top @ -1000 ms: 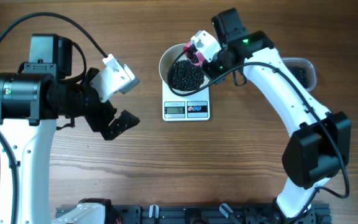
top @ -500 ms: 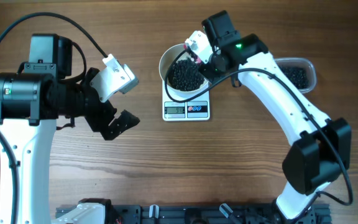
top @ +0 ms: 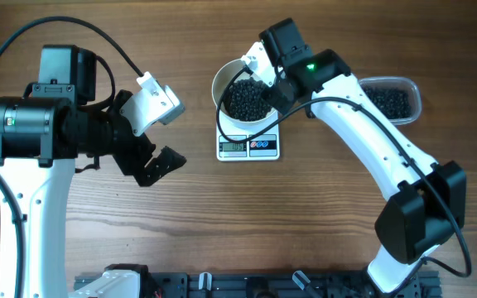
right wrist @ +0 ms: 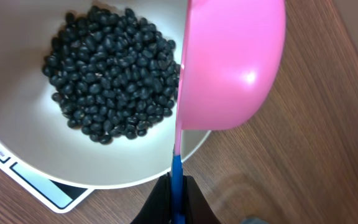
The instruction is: Scoop item into bowl and weigh 150g on scale
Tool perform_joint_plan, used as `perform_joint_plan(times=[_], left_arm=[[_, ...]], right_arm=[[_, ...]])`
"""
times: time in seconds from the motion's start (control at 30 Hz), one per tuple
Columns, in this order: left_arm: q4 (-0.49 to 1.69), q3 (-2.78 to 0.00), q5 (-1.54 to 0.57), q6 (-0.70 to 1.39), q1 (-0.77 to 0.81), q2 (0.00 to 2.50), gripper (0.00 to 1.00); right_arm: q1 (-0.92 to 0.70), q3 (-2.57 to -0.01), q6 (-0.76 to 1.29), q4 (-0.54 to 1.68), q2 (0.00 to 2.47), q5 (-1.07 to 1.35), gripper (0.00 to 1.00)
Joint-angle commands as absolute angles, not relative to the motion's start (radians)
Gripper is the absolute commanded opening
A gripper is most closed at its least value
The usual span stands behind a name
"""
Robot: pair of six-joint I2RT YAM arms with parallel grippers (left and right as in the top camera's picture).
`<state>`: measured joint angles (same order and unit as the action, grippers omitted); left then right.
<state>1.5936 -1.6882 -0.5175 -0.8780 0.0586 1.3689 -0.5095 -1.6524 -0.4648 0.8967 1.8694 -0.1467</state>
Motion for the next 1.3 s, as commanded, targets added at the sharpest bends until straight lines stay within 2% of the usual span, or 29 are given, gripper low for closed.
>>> perform_joint_plan(times=[0.0, 0.4, 0.73, 1.13, 1.27], left_arm=[[1.594, -1.699, -0.515, -0.890, 0.052, 1.360, 1.00], [1.594, -1.699, -0.515, -0.890, 0.052, 1.360, 1.00], [1.594, -1.699, -0.515, -0.890, 0.052, 1.360, 1.00], [1.594, -1.699, -0.515, -0.890, 0.052, 1.360, 1.00], [1.594, -1.699, -0.515, -0.890, 0.052, 1.360, 1.00]], right_arm=[[-0.537, -1.674, -0.472, 0.896, 1.831, -0.194, 0.04], [-0.535, -1.674, -0.467, 0.897, 1.792, -0.248, 0.04], [-0.442, -1.674, -0.418, 0.924, 1.663, -0.325, 0.04], [-0.200, -1.674, -0.303, 1.286, 1.611, -0.325, 0.04], [-0.115, -1.658, -0.303, 1.342, 1.622, -0.325, 0.04]])
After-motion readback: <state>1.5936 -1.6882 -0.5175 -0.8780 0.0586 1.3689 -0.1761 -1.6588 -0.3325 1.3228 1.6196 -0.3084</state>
